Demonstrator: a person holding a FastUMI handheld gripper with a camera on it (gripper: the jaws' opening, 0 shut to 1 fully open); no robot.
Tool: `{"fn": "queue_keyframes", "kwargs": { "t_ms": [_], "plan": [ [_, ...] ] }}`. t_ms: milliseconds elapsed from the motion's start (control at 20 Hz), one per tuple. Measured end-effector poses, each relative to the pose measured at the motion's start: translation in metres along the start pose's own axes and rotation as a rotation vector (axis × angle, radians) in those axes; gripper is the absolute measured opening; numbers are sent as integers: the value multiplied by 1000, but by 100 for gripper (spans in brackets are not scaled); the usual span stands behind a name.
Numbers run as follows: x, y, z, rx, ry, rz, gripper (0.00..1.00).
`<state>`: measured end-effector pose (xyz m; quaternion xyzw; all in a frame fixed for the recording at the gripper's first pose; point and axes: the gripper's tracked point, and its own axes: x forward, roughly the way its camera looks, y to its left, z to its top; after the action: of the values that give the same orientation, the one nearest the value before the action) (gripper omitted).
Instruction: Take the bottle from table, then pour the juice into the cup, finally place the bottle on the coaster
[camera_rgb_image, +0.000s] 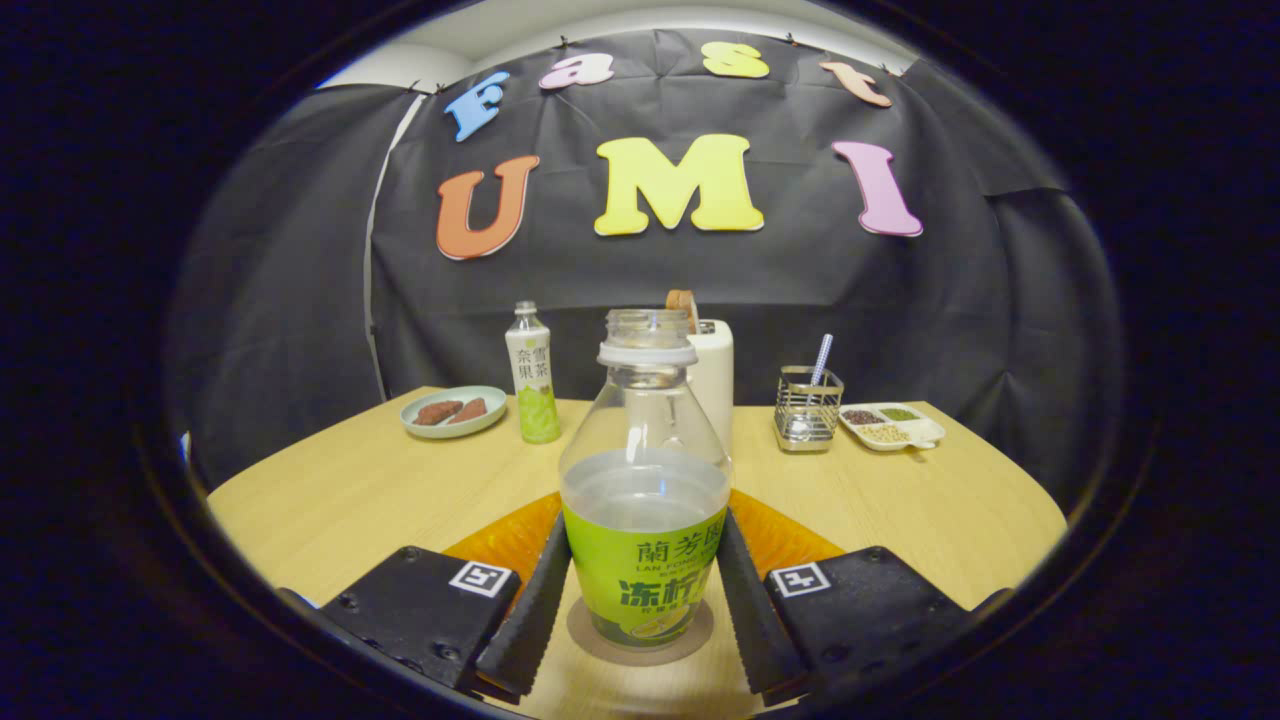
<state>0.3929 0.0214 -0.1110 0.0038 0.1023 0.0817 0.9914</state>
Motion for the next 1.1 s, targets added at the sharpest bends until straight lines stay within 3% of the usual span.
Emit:
{"fn": "queue_keyframes", "kwargs": {
  "t_ms": [550, 700, 1100],
  "plan": [
    [-5, 1, -12, 27, 25, 23, 84],
    [-20, 7, -2, 67, -5, 68, 99],
    [-80, 9, 25, 36, -80, 12, 100]
  ]
}}
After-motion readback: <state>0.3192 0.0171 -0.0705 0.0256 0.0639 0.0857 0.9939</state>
